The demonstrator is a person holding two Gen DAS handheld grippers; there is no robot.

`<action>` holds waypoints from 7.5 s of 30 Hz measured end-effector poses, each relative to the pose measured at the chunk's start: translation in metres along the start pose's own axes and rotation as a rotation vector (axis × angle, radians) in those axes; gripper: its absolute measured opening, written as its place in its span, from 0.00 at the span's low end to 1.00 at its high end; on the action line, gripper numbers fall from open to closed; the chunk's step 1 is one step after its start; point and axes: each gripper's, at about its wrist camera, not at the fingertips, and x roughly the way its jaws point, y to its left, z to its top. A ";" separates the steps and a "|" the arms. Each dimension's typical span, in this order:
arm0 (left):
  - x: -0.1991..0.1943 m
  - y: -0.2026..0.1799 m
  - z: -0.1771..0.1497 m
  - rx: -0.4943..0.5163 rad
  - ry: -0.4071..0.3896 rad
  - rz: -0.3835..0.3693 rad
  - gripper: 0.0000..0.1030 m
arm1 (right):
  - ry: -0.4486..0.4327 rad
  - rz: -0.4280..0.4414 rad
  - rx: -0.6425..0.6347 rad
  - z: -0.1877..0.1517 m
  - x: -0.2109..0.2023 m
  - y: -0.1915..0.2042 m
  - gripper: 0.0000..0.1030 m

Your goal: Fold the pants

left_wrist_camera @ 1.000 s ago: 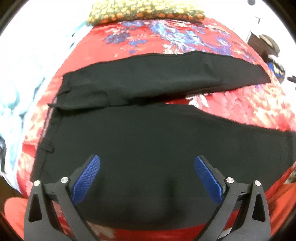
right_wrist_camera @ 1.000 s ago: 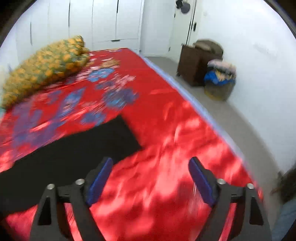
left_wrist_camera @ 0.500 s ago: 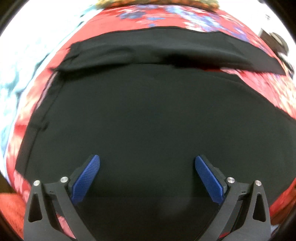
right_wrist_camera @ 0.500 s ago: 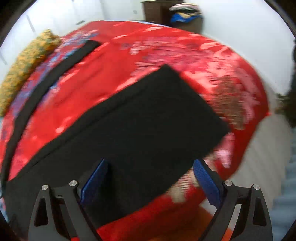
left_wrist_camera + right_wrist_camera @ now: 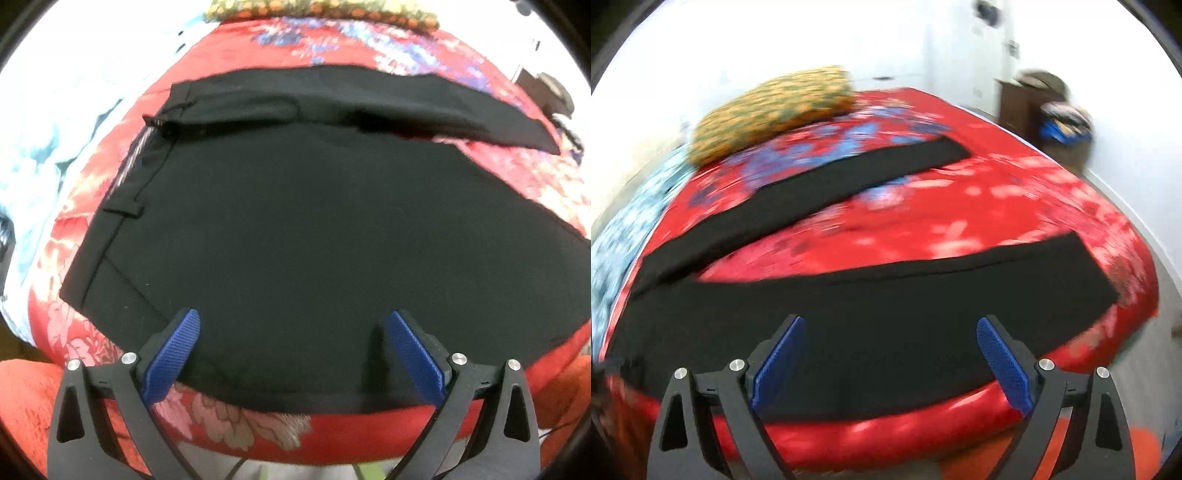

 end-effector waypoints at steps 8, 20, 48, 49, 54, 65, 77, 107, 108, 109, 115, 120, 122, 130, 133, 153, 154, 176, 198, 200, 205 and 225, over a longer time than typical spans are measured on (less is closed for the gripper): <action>-0.018 0.007 -0.008 -0.006 -0.036 -0.055 0.99 | 0.017 0.058 -0.132 -0.041 -0.014 0.066 0.91; -0.046 0.008 -0.013 0.001 -0.119 -0.087 0.99 | -0.028 0.029 -0.174 -0.046 -0.024 0.066 0.91; -0.076 -0.003 -0.008 0.023 -0.223 -0.006 0.99 | -0.062 0.082 -0.164 -0.043 -0.018 0.075 0.91; -0.074 -0.005 -0.008 0.028 -0.216 -0.003 0.99 | -0.060 0.084 -0.161 -0.043 -0.018 0.074 0.91; -0.062 -0.015 -0.007 0.063 -0.181 0.021 0.99 | -0.054 0.084 -0.142 -0.041 -0.013 0.070 0.91; -0.057 -0.020 0.009 0.047 -0.154 0.009 0.99 | -0.042 0.126 -0.080 -0.030 -0.004 0.054 0.91; -0.037 -0.021 0.034 0.013 -0.227 0.017 0.99 | 0.010 0.166 0.027 0.181 0.121 -0.053 0.91; 0.032 -0.025 0.057 -0.030 -0.073 0.055 0.99 | 0.085 0.098 -0.107 0.345 0.327 -0.127 0.05; 0.028 -0.024 0.056 -0.032 -0.081 0.050 0.99 | 0.061 0.127 -0.126 0.338 0.303 -0.119 0.05; 0.023 -0.024 0.055 -0.034 -0.090 0.045 0.99 | 0.036 0.163 -0.151 0.327 0.273 -0.108 0.05; -0.008 -0.021 0.047 -0.018 -0.164 0.023 0.99 | -0.009 0.323 -0.347 0.196 0.103 -0.034 0.05; -0.030 -0.019 0.034 -0.010 -0.214 -0.007 0.99 | 0.148 0.287 -0.368 0.046 0.048 -0.012 0.05; -0.037 -0.020 0.028 0.006 -0.236 -0.016 0.99 | 0.233 0.199 -0.306 -0.006 0.053 -0.022 0.06; -0.037 -0.015 0.014 0.021 -0.202 -0.044 0.99 | 0.088 -0.125 -0.186 -0.021 -0.017 -0.040 0.77; -0.041 -0.012 0.014 0.001 -0.205 -0.074 0.99 | -0.053 -0.076 -0.016 -0.009 -0.055 -0.052 0.77; -0.039 -0.001 0.005 -0.018 -0.183 -0.097 0.99 | 0.154 0.365 0.481 -0.069 0.097 0.020 0.77; -0.037 0.000 0.006 -0.026 -0.176 -0.098 0.99 | 0.137 0.327 0.475 -0.069 0.097 0.015 0.77; -0.021 -0.010 0.004 0.001 -0.131 -0.053 0.99 | 0.003 0.219 0.675 -0.070 0.076 -0.081 0.72; -0.008 -0.058 0.113 0.113 0.035 -0.277 0.99 | -0.125 0.522 0.577 0.004 -0.016 -0.094 0.04; 0.003 -0.071 0.147 0.109 0.076 -0.351 0.99 | -0.140 0.542 0.595 0.004 -0.020 -0.099 0.04; 0.056 -0.094 0.230 -0.039 0.112 -0.336 0.99 | -0.126 0.549 0.619 -0.004 -0.013 -0.111 0.04; 0.149 -0.092 0.302 -0.362 0.208 -0.433 0.13 | -0.192 0.639 0.663 -0.002 -0.056 -0.148 0.04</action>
